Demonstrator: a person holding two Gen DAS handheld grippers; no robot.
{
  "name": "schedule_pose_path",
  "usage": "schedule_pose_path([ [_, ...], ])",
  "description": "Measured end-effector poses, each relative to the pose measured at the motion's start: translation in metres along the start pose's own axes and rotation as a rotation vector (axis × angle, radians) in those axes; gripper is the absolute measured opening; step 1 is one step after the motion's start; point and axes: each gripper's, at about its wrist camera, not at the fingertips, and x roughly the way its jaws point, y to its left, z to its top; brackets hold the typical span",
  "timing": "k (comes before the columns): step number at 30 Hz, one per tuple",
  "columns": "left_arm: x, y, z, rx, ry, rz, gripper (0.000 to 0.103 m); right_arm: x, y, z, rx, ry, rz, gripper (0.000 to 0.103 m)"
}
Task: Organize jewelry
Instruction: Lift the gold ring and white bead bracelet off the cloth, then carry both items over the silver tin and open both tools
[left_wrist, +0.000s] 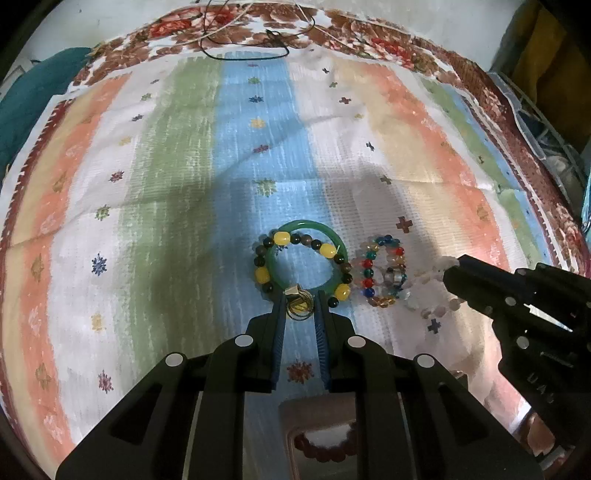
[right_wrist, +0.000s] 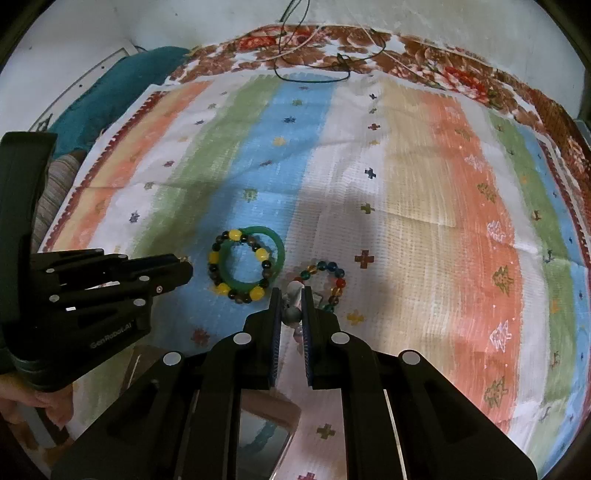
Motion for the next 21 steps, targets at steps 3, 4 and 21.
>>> schedule_pose_path([
  [3, -0.008, 0.0, -0.002, -0.001, -0.007, -0.017, 0.015, -0.004, 0.003, -0.003, -0.003, -0.006, -0.005, 0.011],
  [4, -0.011, 0.0, -0.003, 0.0, -0.011, -0.019, 0.015, -0.005, 0.003, -0.003, -0.001, -0.01, -0.006, 0.011],
  [21, -0.039, -0.01, -0.022, 0.042, -0.05, -0.001, 0.015, -0.033, 0.007, -0.022, -0.012, -0.054, -0.04, 0.011],
])
